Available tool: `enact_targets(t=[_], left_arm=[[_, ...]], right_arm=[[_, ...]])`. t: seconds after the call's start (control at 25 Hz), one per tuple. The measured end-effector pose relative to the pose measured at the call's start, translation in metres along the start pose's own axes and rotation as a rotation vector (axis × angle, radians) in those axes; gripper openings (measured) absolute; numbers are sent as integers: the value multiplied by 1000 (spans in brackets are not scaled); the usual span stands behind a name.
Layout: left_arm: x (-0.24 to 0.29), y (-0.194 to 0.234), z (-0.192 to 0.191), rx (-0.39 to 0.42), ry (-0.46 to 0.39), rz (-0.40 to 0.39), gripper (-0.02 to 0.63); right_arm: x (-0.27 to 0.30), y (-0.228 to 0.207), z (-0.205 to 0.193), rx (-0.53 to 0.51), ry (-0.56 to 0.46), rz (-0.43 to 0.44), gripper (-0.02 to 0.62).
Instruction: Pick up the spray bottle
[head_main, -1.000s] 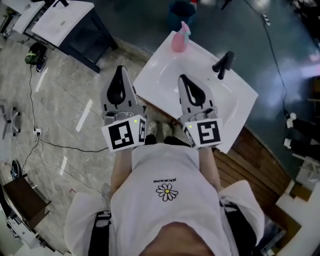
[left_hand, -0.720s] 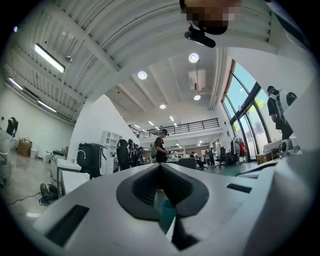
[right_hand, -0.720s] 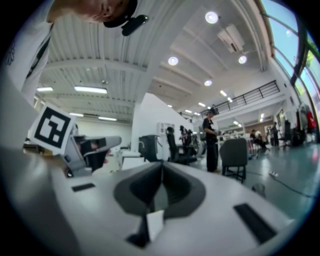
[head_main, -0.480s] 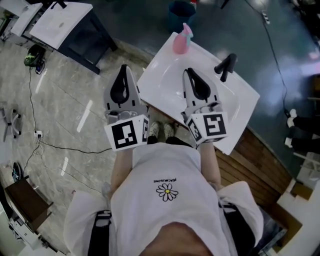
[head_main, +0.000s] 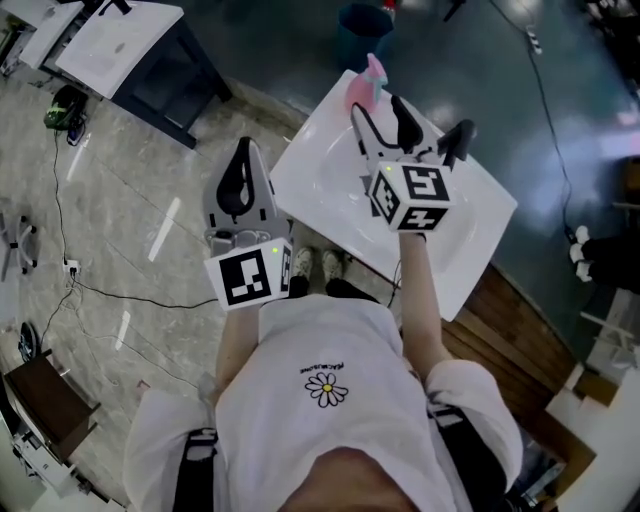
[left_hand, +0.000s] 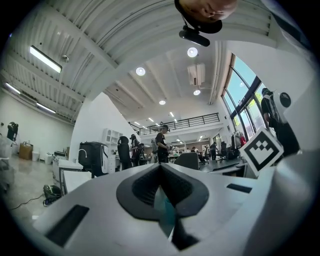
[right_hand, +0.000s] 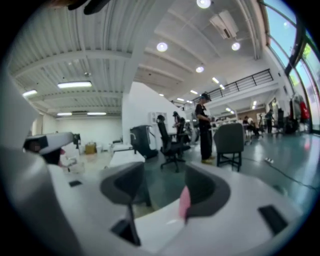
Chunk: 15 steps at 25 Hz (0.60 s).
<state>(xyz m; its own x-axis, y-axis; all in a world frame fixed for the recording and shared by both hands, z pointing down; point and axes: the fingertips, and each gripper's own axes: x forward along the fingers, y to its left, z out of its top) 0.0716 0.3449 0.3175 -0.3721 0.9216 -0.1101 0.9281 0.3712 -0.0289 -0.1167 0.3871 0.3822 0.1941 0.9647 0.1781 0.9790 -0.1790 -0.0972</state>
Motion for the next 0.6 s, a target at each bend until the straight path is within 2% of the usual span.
enact_targets(t=[0.16,0.6], left_arm=[[1,4,-12,13,30,7,18],[3,21,-44,37,105,38,18]], right_arm=[[28,-26,-23,44,60,-50,278],[98,-69,-94,112,229,-108,305]])
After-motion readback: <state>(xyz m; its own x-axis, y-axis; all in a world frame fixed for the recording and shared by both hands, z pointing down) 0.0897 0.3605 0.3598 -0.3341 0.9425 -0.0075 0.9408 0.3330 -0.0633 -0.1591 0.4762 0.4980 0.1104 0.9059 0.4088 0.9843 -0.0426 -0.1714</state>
